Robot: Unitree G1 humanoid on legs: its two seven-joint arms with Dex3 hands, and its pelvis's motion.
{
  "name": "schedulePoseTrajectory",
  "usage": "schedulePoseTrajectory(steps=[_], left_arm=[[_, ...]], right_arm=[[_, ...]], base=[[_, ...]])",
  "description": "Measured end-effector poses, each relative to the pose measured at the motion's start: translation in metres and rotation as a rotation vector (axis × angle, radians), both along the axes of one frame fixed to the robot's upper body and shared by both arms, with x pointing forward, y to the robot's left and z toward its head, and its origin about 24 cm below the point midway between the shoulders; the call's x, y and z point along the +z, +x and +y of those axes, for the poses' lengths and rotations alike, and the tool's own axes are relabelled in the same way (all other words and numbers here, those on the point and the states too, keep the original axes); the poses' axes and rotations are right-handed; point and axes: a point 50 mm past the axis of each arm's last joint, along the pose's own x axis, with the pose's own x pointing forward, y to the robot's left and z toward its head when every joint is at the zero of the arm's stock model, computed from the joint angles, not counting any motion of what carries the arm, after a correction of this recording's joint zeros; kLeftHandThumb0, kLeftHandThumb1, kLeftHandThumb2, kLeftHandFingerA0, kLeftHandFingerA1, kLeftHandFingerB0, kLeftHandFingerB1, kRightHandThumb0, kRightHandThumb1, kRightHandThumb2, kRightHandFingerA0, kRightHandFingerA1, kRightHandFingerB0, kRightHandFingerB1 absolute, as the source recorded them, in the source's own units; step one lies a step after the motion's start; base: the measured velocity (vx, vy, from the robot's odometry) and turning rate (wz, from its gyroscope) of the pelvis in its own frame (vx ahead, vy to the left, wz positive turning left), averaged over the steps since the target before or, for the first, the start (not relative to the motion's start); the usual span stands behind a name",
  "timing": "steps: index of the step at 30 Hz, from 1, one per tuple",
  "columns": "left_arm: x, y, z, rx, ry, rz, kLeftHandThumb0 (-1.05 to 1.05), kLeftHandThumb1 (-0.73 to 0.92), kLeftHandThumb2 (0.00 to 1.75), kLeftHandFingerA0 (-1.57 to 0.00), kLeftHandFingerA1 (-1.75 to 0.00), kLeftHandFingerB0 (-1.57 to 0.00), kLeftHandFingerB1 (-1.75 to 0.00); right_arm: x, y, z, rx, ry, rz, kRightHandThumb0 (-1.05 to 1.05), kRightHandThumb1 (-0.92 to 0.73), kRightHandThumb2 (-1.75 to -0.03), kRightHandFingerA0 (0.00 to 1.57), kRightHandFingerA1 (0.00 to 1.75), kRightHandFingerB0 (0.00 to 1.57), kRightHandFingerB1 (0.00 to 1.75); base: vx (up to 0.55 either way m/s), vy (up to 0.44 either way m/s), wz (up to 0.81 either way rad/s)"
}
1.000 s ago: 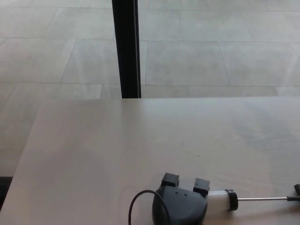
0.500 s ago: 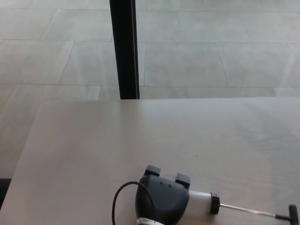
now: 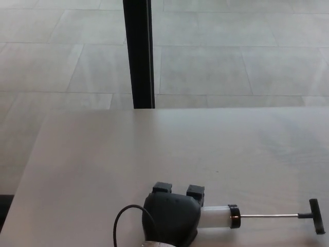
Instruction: The robot uses its left hand to lift the air pump kept on the middle of the desk and use the right hand to compress the handle
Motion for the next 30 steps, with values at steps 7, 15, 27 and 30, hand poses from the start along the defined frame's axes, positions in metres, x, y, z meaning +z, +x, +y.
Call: schedulePoseTrajectory(steps=[7,15,27,30], left_arm=[[0.001,0.001,0.007,0.001,-0.134,0.001,-0.17,0.51,1.19,-1.12,-1.45,-0.92,-1.30],[0.026,0.025,0.040,0.034,-0.249,-0.086,-0.06,0.53,1.25,-0.86,-1.75,-0.65,-1.70],[0.049,0.041,0.070,0.035,-0.263,-0.171,-0.08,0.50,1.23,-1.28,-1.53,-1.01,-1.33],[0.049,0.042,0.073,0.027,-0.255,-0.174,-0.10,0.48,1.22,-1.28,-1.53,-1.01,-1.33]], right_arm=[[-0.007,0.000,0.000,0.001,0.014,0.025,-0.75,-0.92,-0.69,0.45,0.53,0.39,0.38],[-0.021,0.009,0.019,0.111,0.001,0.126,-0.94,-0.92,-0.81,0.04,0.33,0.13,0.26],[-0.019,0.016,0.053,0.215,-0.028,0.215,-0.88,-0.85,-1.21,0.00,0.13,0.08,0.17],[-0.023,0.016,0.057,0.224,-0.024,0.244,-0.89,-0.91,-0.97,0.00,0.00,0.09,0.19]], base=[[0.00,0.000,0.00],[0.00,0.000,0.00],[0.00,0.000,0.00],[0.00,0.000,0.00]])
